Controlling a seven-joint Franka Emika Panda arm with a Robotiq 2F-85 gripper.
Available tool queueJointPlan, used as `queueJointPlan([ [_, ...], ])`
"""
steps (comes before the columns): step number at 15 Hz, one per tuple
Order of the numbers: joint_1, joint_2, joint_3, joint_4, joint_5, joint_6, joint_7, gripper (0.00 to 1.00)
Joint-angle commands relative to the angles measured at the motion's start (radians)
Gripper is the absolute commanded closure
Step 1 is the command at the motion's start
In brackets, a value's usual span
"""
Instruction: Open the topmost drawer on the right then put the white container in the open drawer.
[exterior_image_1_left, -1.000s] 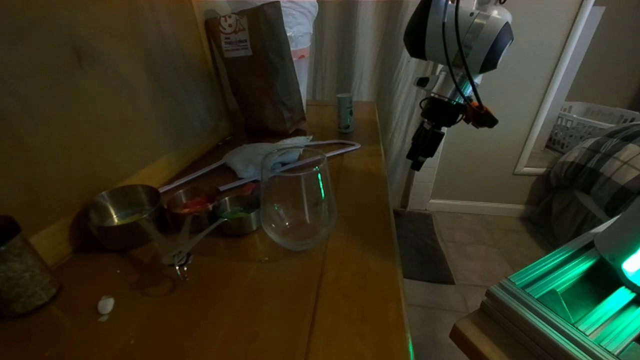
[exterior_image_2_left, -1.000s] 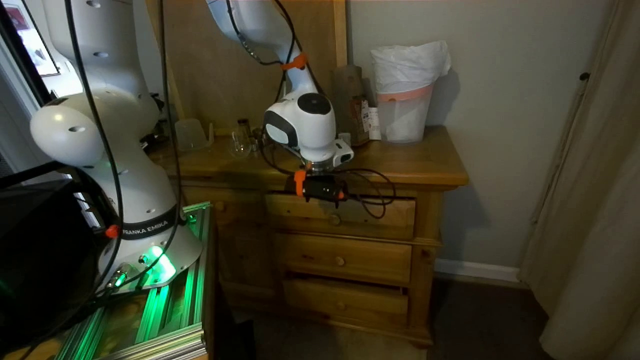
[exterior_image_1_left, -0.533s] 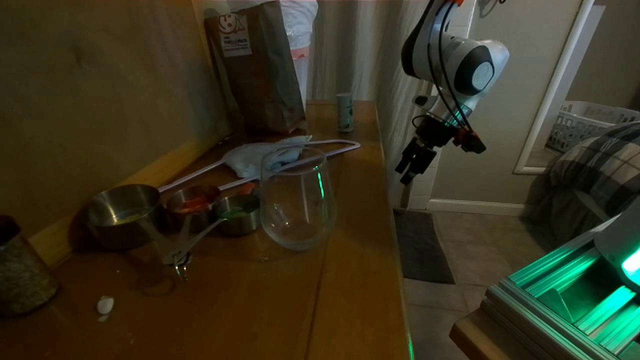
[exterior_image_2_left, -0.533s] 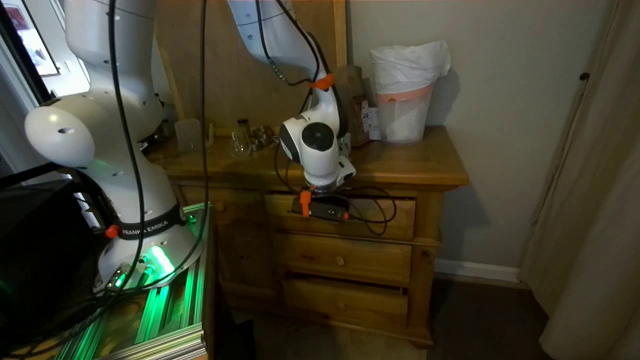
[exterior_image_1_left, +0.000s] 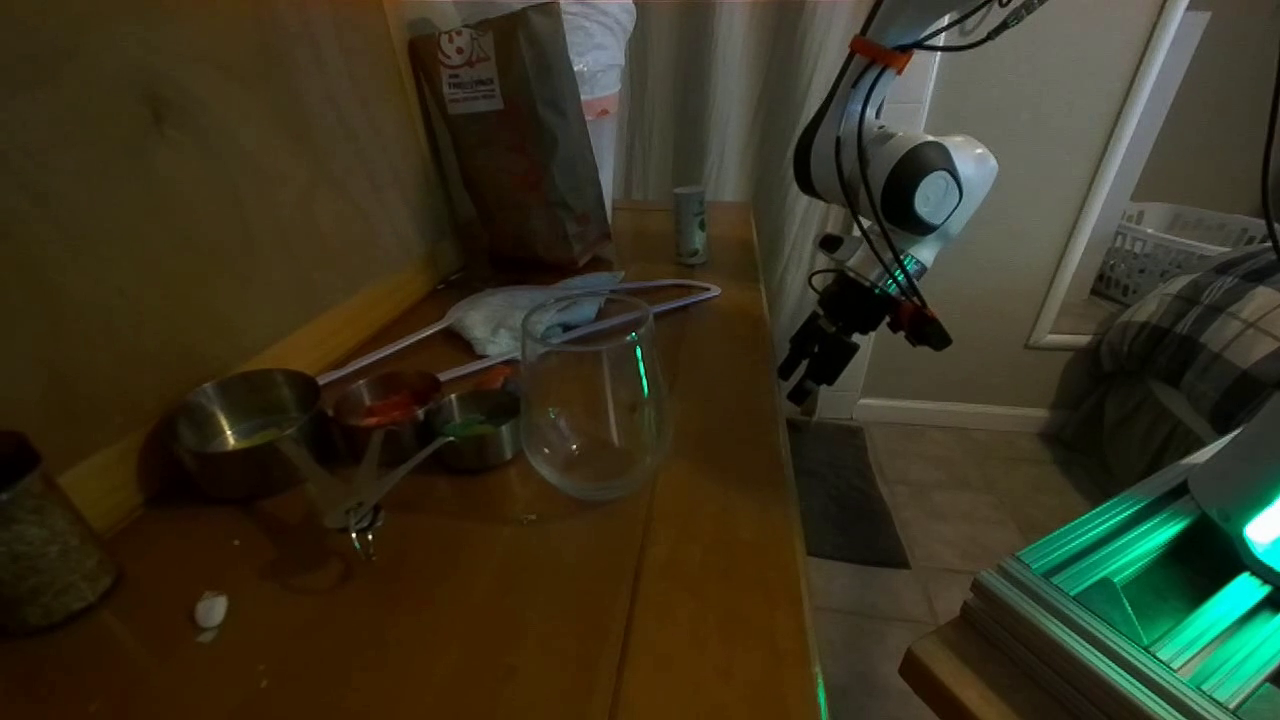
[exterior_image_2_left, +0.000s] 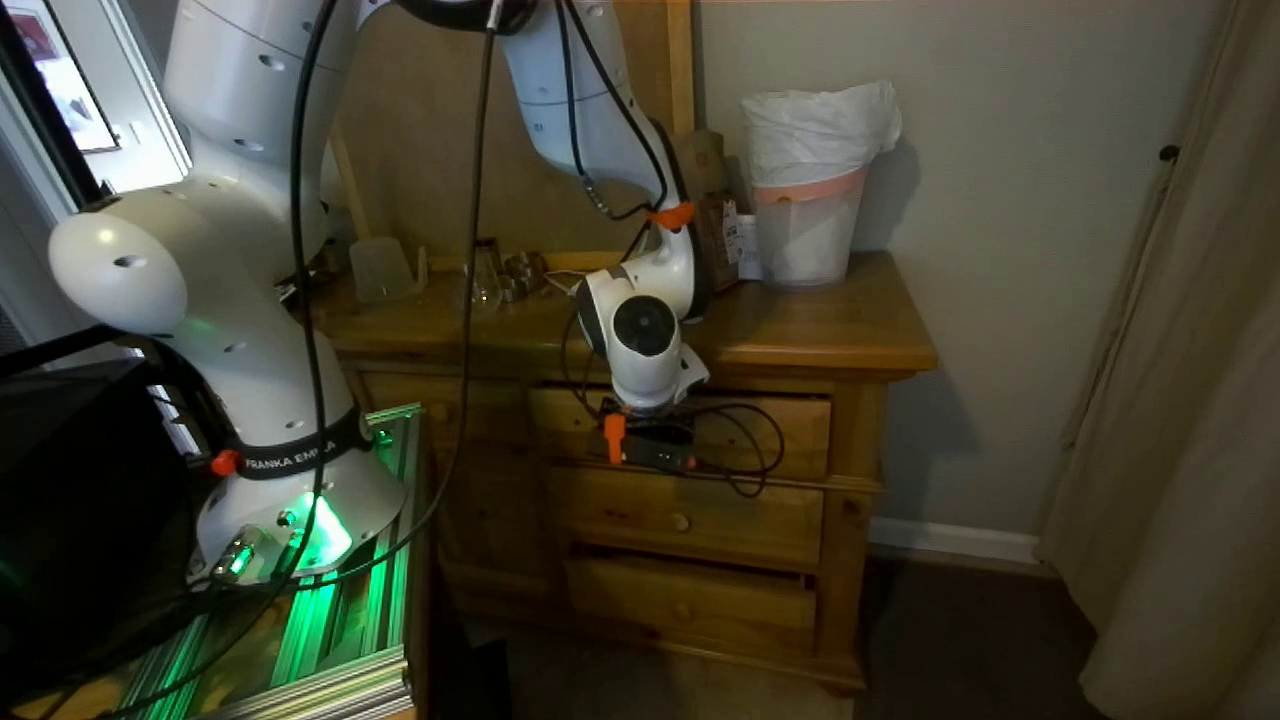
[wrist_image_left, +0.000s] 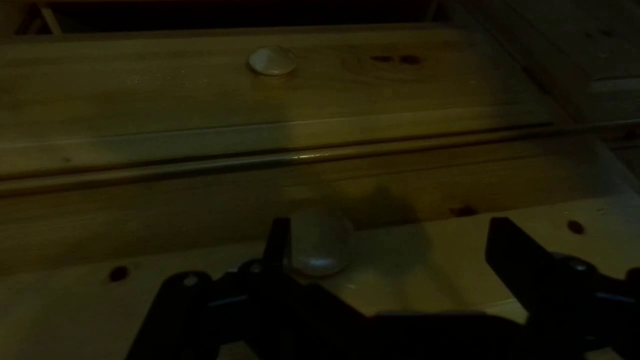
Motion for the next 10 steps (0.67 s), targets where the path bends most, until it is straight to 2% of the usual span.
queueJointPlan([
  [1, -0.008, 0.008, 0.004, 0.005, 0.006, -0.019, 0.0, 0.0],
  [10, -0.019, 0.081, 0.005, 0.096, 0.09, -0.054, -0.098, 0.0],
])
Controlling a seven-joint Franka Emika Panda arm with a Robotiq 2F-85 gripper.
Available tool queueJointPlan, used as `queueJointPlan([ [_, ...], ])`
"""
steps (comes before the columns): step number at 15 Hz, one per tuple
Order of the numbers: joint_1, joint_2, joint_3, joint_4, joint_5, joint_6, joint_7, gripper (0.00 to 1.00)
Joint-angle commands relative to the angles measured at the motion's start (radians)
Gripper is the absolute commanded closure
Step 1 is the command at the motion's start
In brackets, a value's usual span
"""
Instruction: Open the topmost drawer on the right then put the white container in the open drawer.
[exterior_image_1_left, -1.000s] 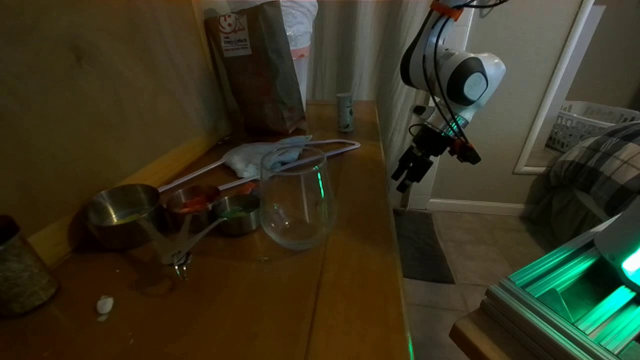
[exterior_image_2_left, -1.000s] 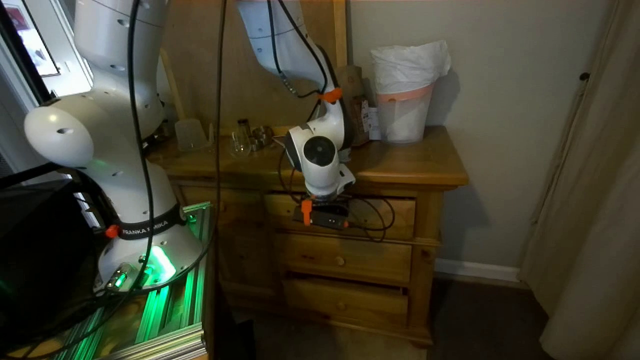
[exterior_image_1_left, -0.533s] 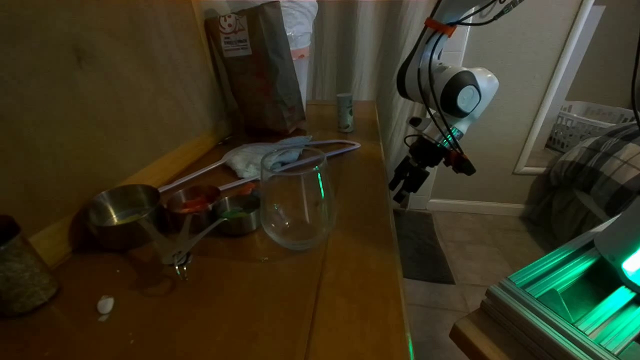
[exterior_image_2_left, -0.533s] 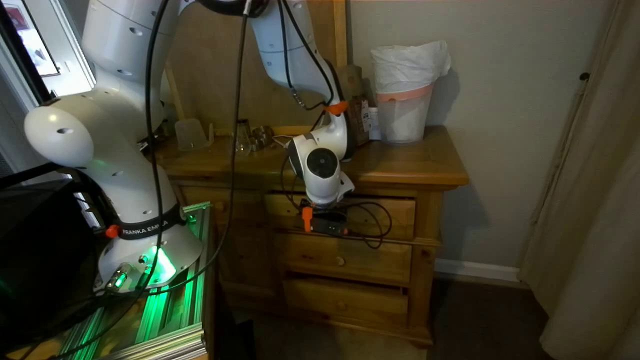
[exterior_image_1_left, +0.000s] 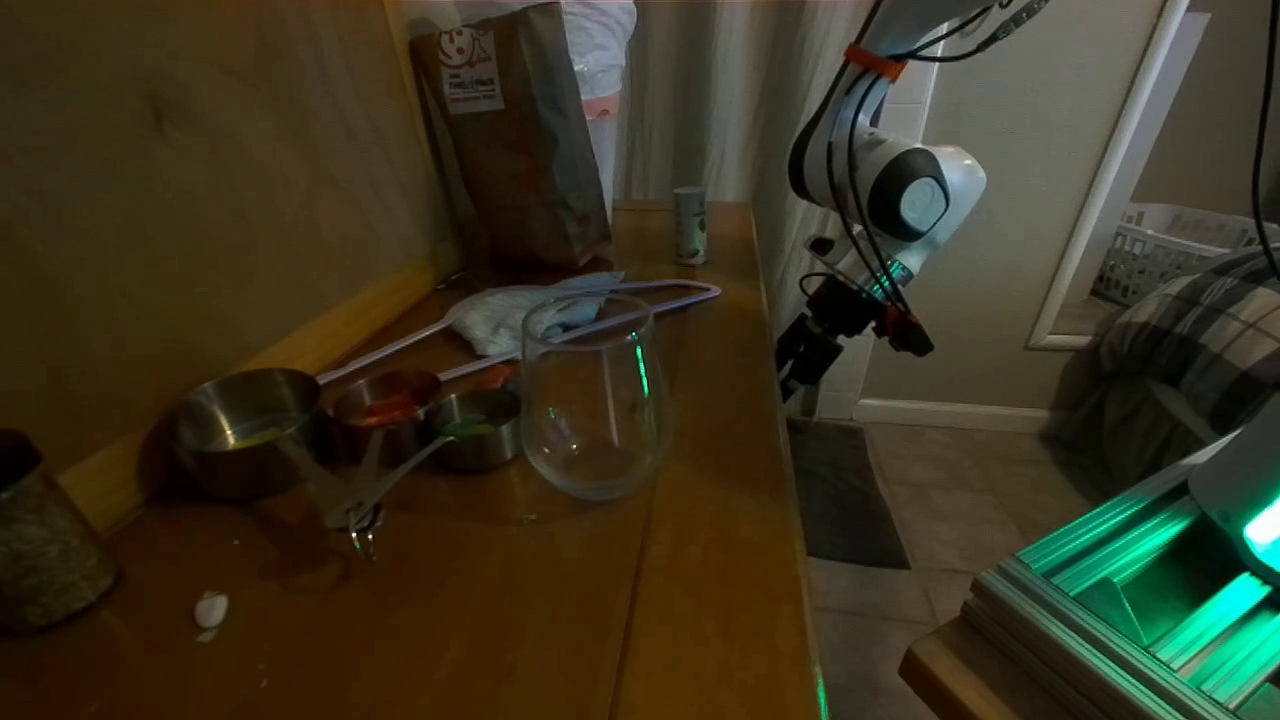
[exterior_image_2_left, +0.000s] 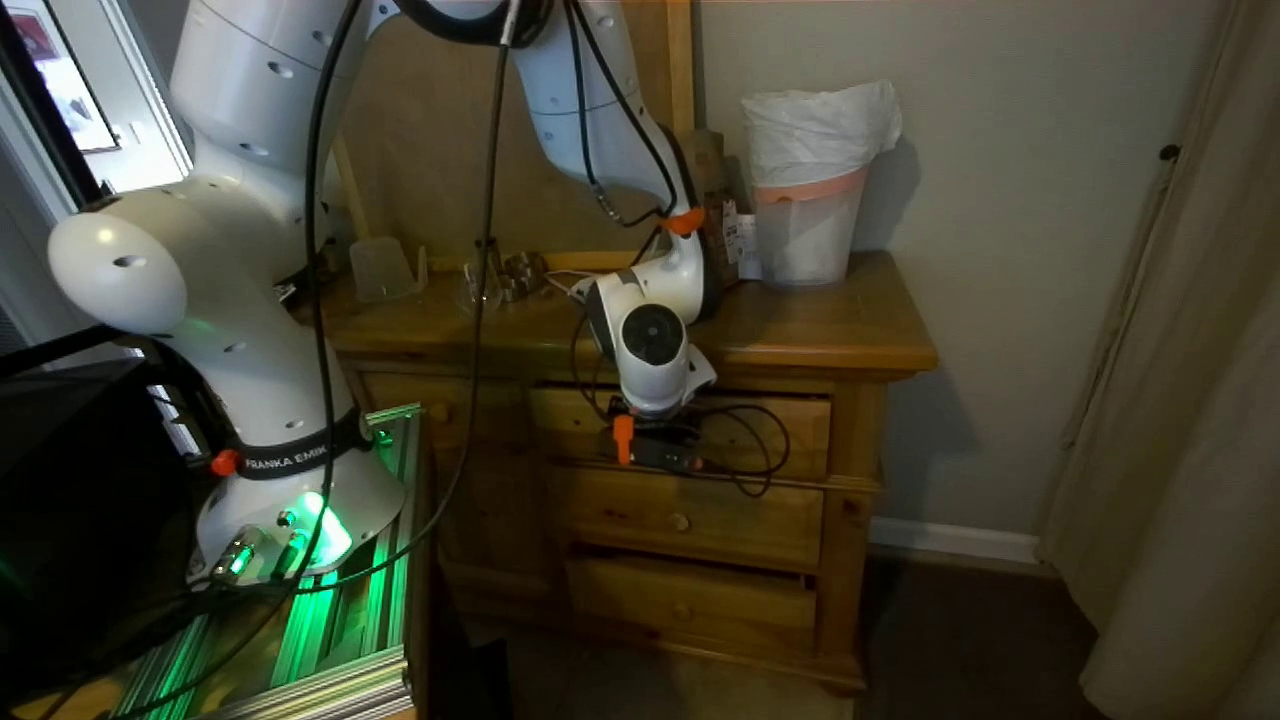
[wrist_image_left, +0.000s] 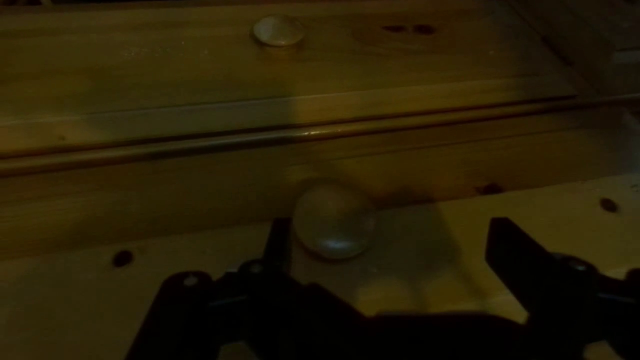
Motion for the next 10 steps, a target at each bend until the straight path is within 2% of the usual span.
queueJointPlan([
  [1, -0.018, 0.047, 0.006, 0.051, 0.063, -0.024, -0.078, 0.0],
  [6, -0.016, 0.089, 0.002, 0.083, 0.085, -0.049, -0.102, 0.0],
  [7, -0.015, 0.096, 0.002, 0.089, 0.087, -0.05, -0.109, 0.25],
  [8, -0.015, 0.103, 0.001, 0.095, 0.088, -0.049, -0.113, 0.26],
  [10, -0.016, 0.112, 0.001, 0.102, 0.091, -0.048, -0.12, 0.41],
])
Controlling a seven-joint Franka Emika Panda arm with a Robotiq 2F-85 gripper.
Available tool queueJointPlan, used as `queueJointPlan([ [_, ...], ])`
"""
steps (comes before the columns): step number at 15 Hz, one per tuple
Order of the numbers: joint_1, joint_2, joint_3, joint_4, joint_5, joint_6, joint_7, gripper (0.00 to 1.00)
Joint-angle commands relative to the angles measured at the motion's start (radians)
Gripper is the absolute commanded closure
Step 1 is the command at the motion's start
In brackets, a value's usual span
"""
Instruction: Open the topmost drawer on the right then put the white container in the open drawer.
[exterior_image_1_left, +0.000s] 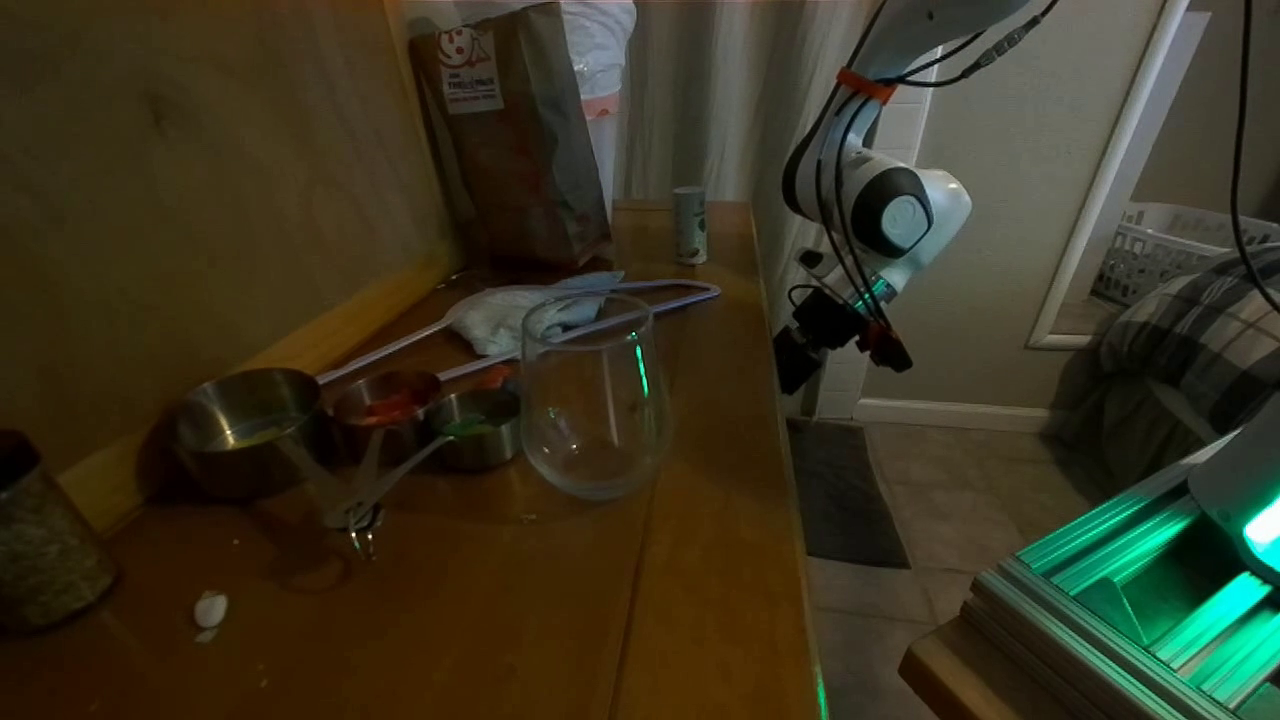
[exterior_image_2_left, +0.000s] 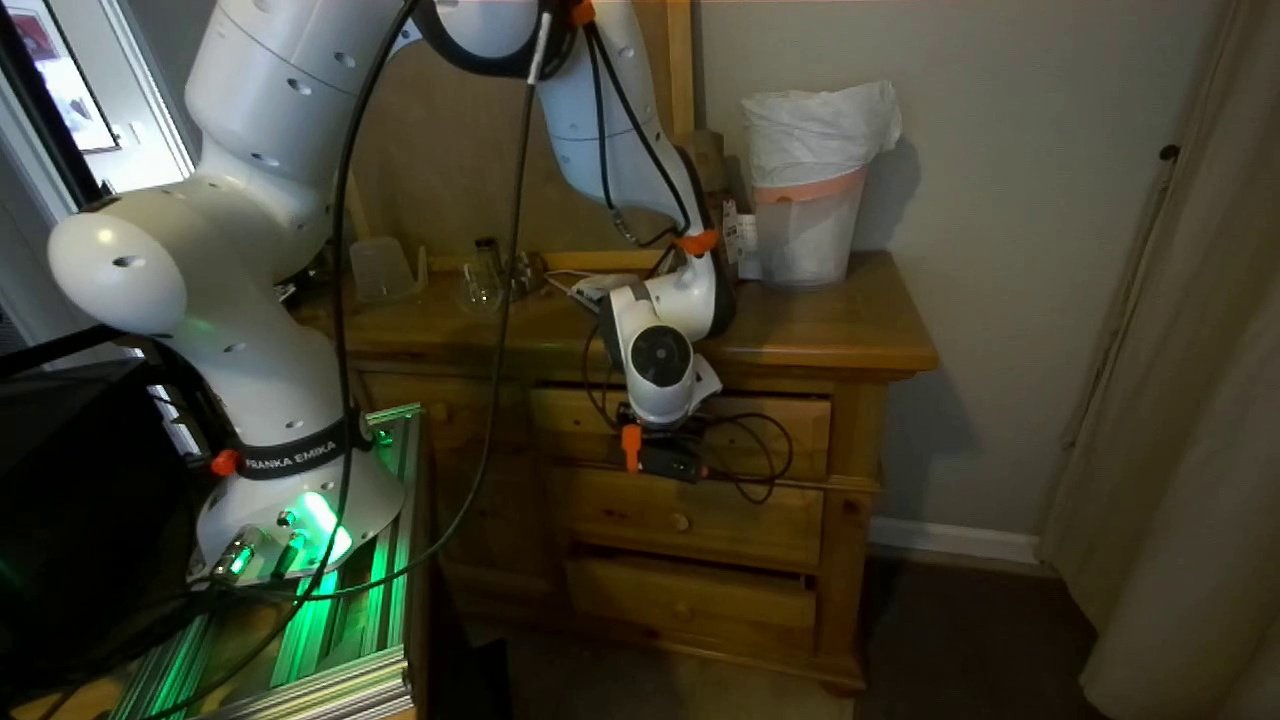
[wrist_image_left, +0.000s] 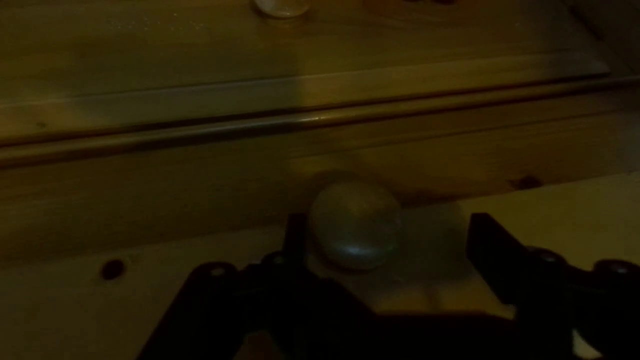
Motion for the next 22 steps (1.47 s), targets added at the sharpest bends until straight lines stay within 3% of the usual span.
queueJointPlan([
  [1, -0.014, 0.034, 0.002, 0.034, 0.049, -0.012, -0.059, 0.48],
  [5, -0.017, 0.038, -0.003, 0.044, 0.057, -0.01, -0.064, 0.76],
  [13, -0.046, -0.006, -0.025, -0.015, 0.086, 0.0, -0.105, 0.76],
  [22, -0.15, -0.083, -0.069, -0.147, 0.071, -0.014, -0.155, 0.76],
])
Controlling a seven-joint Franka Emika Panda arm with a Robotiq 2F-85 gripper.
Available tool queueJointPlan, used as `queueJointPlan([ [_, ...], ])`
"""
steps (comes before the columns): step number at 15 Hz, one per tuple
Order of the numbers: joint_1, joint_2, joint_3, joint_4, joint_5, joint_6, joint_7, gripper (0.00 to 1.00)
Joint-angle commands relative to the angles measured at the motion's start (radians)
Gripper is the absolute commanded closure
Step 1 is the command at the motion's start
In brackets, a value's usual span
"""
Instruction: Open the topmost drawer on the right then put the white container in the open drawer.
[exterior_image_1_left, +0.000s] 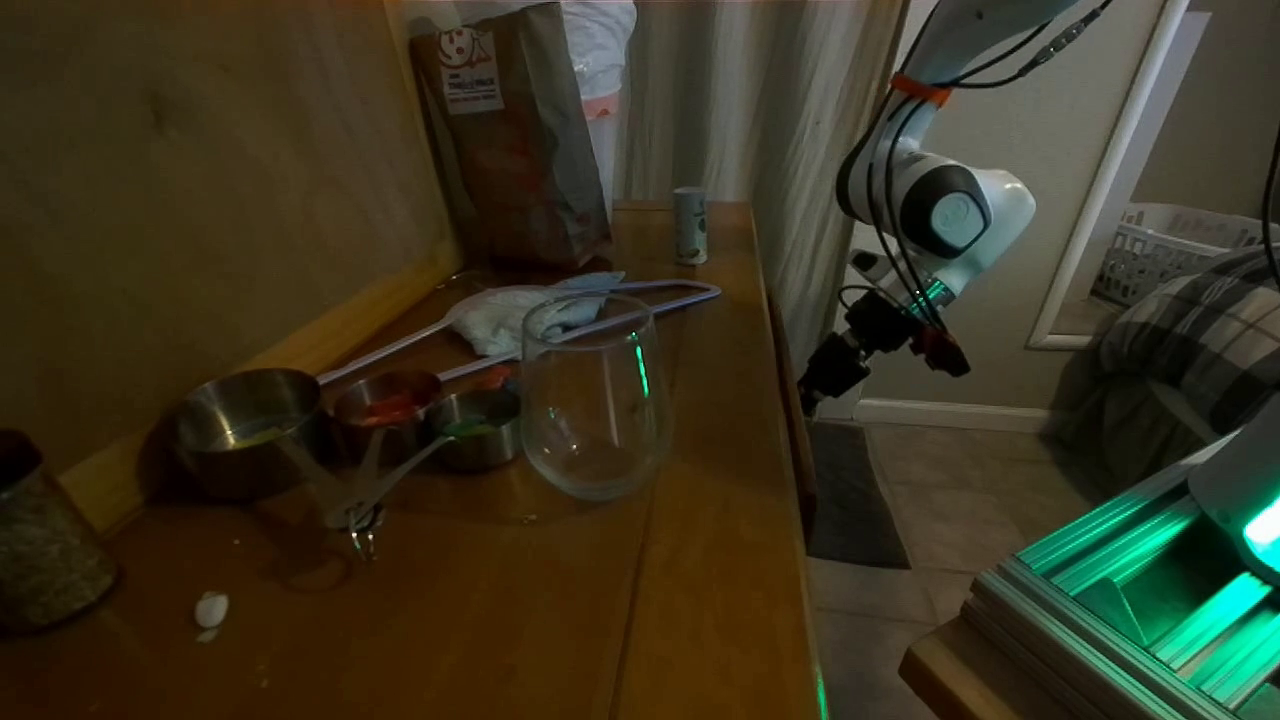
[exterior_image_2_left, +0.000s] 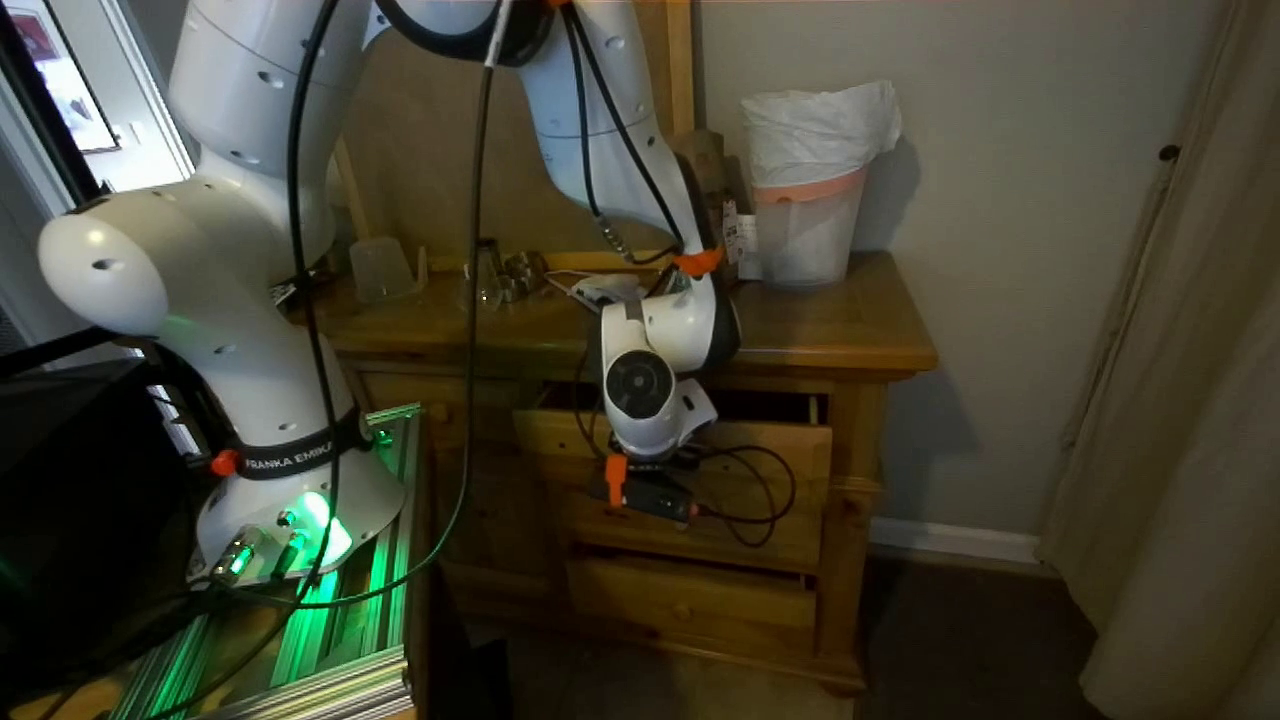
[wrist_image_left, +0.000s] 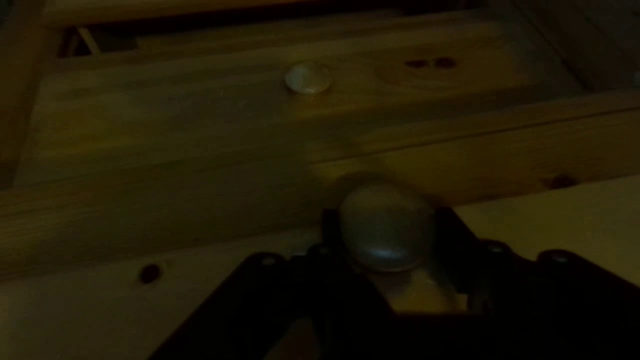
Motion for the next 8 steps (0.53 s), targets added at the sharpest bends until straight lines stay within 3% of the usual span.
queueJointPlan([
  [1, -0.046, -0.06, -0.036, -0.069, 0.02, 0.002, -0.025, 0.76],
  [8, -0.064, -0.092, -0.087, -0.115, 0.007, -0.002, -0.017, 0.76],
])
